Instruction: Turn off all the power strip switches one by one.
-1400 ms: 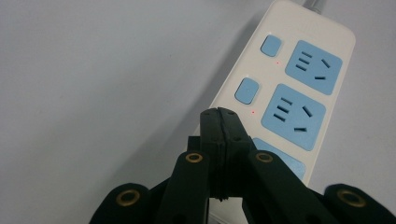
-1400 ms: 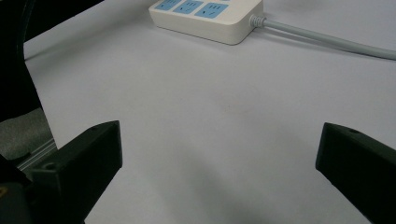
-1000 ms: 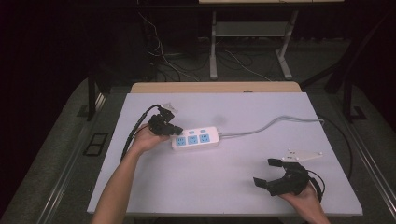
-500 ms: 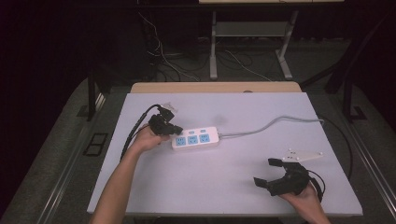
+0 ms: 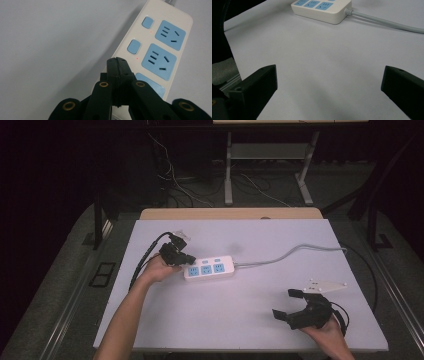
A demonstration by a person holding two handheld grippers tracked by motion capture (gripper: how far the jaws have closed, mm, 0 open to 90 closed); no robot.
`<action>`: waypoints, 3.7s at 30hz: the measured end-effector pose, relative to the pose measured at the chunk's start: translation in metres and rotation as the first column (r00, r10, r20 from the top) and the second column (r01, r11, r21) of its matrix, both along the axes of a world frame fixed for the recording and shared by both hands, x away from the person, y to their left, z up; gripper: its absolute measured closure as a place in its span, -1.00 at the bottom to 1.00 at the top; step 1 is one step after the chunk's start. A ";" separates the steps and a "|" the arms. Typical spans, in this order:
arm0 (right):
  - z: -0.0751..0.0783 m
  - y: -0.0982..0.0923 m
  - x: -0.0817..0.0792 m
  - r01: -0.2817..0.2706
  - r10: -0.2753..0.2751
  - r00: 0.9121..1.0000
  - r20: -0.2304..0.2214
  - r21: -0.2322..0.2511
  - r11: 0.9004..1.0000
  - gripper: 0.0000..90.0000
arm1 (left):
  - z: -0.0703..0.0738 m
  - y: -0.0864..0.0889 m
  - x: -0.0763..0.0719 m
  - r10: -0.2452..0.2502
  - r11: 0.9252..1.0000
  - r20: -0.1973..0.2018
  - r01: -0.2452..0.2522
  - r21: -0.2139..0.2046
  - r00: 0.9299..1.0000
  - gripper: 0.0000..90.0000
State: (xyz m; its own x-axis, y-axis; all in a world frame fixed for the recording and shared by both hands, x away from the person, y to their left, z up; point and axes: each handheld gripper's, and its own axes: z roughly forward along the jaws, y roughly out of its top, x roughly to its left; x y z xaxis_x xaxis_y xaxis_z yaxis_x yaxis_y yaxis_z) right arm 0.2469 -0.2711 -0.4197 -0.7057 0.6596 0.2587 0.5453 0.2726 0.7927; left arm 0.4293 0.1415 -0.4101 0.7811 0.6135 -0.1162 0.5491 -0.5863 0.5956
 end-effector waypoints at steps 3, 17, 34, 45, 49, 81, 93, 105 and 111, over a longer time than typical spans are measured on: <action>0.000 0.000 0.000 0.000 0.000 1.000 0.000 -0.001 1.000 -0.99 | 0.000 0.000 0.000 0.001 1.000 0.001 -0.001 0.004 1.000 0.99; 0.001 -0.001 0.000 0.003 -0.003 1.000 0.004 0.003 1.000 -0.99 | 0.001 -0.003 -0.003 0.002 1.000 0.020 -0.003 0.025 1.000 0.99; 0.001 -0.002 0.000 0.007 -0.007 1.000 0.004 0.008 1.000 -0.99 | 0.019 0.003 -0.002 0.015 0.999 0.049 -0.013 -0.034 0.999 0.99; 0.001 -0.002 0.000 0.006 -0.006 1.000 0.004 0.009 1.000 -0.99 | 0.034 -0.013 0.000 -0.025 0.999 0.077 0.027 -0.021 0.997 0.98; 0.001 -0.002 0.000 0.005 -0.006 1.000 0.005 0.009 1.000 -0.99 | 0.035 -0.021 0.000 -0.045 0.999 0.077 0.046 -0.017 0.996 0.98; 0.001 -0.001 0.000 -0.003 0.003 1.000 0.005 -0.002 1.000 -0.99 | 0.013 -0.042 0.006 -0.079 0.997 0.049 0.079 0.009 0.996 0.98; 0.001 -0.001 0.000 -0.005 0.005 1.000 0.006 -0.006 1.000 -0.99 | 0.004 -0.042 0.007 -0.082 0.997 0.032 0.081 0.010 0.996 0.98; 0.001 -0.002 0.000 -0.004 0.004 1.000 0.007 -0.006 1.000 -0.99 | 0.001 -0.043 0.008 -0.078 0.997 0.019 0.078 0.005 0.997 0.98; 0.001 -0.001 0.000 -0.004 0.004 1.000 0.006 -0.009 1.000 -0.99 | -0.001 -0.040 0.010 -0.073 0.997 0.000 0.073 -0.026 0.997 0.99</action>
State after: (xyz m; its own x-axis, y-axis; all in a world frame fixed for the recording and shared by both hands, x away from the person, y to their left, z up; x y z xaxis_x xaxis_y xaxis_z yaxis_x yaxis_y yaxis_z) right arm 0.2465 -0.2724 -0.4191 -0.7101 0.6588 0.2484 0.5393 0.2821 0.7934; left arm 0.4396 0.1016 -0.4107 0.8238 0.5513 -0.1319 0.5057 -0.6097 0.6104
